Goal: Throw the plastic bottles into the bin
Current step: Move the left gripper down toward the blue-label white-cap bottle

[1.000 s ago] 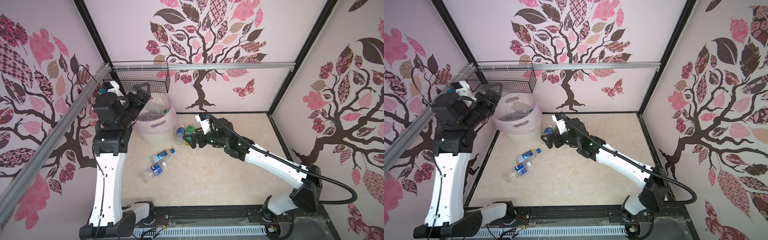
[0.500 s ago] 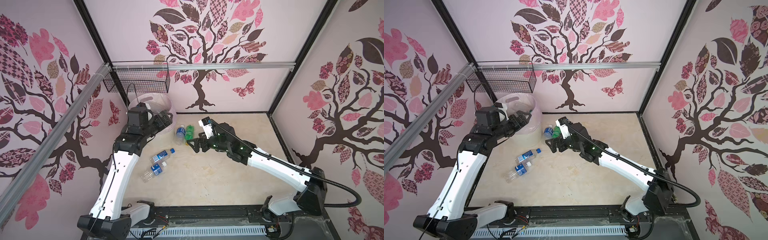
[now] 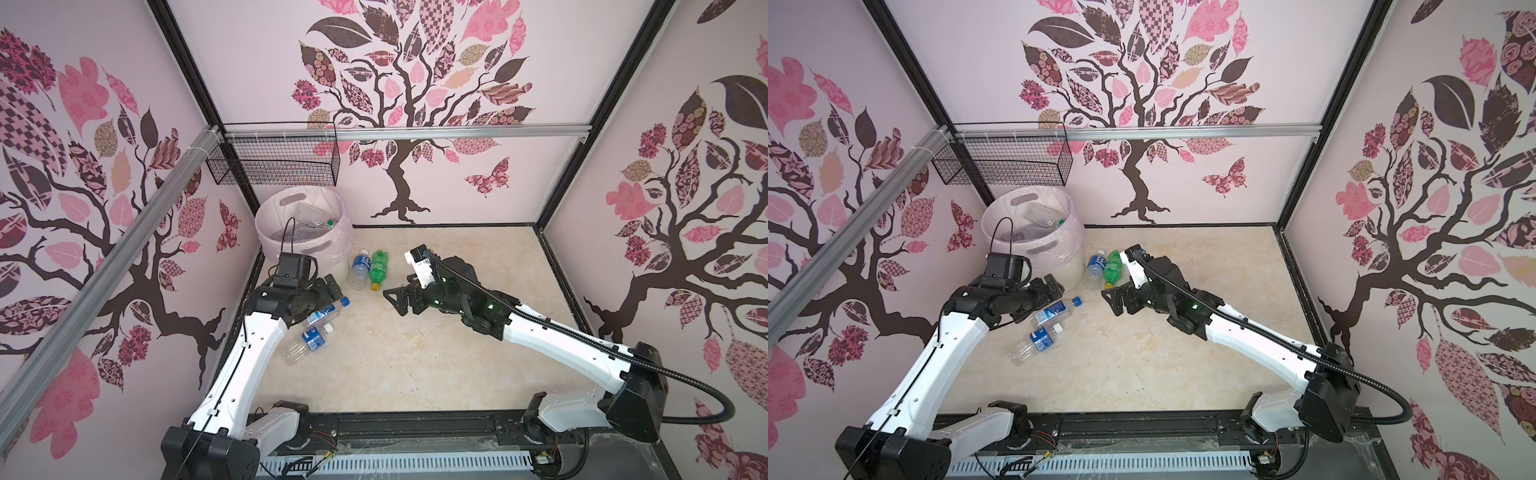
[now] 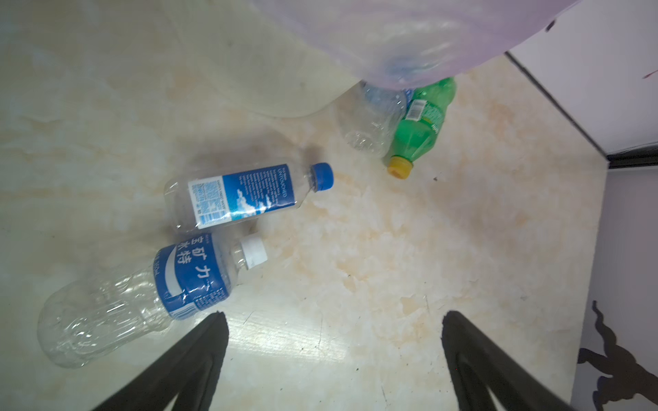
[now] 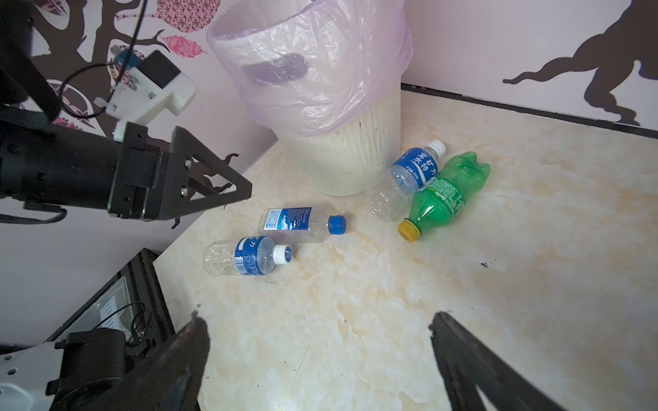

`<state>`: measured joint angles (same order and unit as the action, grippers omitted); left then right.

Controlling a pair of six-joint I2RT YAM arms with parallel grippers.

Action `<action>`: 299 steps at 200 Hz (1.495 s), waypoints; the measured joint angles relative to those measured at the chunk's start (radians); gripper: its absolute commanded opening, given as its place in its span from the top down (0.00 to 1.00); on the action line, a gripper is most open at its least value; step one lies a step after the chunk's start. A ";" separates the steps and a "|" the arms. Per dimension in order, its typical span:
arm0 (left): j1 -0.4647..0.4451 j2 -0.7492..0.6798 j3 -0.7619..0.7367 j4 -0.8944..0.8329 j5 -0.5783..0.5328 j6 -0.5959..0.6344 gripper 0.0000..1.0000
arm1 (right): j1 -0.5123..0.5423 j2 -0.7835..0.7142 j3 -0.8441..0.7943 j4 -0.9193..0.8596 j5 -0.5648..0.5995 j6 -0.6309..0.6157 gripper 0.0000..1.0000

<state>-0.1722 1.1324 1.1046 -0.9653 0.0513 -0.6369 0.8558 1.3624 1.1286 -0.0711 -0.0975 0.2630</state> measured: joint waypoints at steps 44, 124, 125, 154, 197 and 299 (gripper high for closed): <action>0.082 0.052 -0.096 -0.002 -0.042 -0.038 0.03 | 0.000 0.000 -0.052 0.001 0.000 -0.017 0.01; 0.192 0.071 -0.216 0.013 -0.067 -0.045 0.03 | 0.000 -0.014 -0.124 0.007 0.000 -0.028 0.00; 0.192 0.072 -0.217 0.013 -0.066 -0.044 0.03 | 0.000 -0.014 -0.124 0.008 0.000 -0.027 0.00; 0.192 0.101 -0.224 0.014 -0.043 -0.022 0.03 | 0.000 -0.014 -0.124 0.015 -0.003 -0.028 0.00; 0.192 0.138 -0.224 0.015 -0.002 0.009 0.03 | 0.000 -0.014 -0.124 0.025 -0.003 -0.027 0.00; 0.188 0.172 -0.224 0.045 0.058 0.036 0.03 | -0.001 -0.014 -0.126 0.031 -0.004 -0.024 0.01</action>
<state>0.0162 1.3041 0.8803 -0.9207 0.1093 -0.6006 0.8551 1.3487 1.0023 -0.0402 -0.1013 0.2394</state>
